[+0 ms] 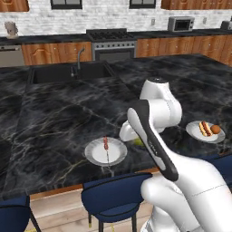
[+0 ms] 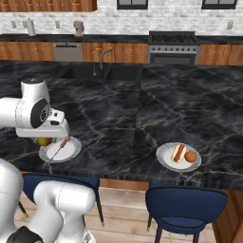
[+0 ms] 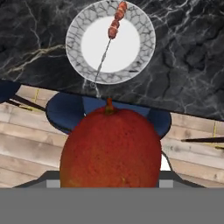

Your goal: Pick up the tangerine and mango from the fridge and place one fruit on each plate on the dining counter.

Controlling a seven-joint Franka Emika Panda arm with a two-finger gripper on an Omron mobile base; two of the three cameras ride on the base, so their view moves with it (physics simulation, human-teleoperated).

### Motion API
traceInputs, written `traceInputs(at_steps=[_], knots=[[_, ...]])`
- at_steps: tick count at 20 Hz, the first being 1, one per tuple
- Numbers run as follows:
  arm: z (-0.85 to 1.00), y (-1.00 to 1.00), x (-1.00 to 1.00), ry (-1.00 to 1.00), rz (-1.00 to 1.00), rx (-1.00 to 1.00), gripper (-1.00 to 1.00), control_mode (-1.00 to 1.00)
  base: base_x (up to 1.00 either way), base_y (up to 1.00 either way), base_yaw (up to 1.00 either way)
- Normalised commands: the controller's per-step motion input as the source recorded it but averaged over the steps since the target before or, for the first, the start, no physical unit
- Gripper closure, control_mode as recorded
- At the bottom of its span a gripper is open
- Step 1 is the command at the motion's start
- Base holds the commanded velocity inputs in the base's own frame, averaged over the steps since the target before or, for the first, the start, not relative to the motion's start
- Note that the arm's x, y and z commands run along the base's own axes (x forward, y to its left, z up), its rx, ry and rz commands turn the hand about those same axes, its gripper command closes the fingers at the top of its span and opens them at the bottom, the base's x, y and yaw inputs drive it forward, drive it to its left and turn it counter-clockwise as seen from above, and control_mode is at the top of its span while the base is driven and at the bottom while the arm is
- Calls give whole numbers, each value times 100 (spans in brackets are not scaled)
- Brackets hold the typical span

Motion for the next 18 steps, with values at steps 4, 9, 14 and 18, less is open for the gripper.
traceInputs(at_steps=[4, 9, 14, 18], knots=[[-89, 27, 100, -10, 0, 0, 100, -100, 0, 0, 0], [-71, 22, 100, -10, -1, 0, 100, -100, 0, 0, 0], [-6, 14, 24, -2, -1, 1, 100, -100, 0, 0, 0], [4, 0, 7, 43, 2, 0, 100, -100, 0, 0, 0]])
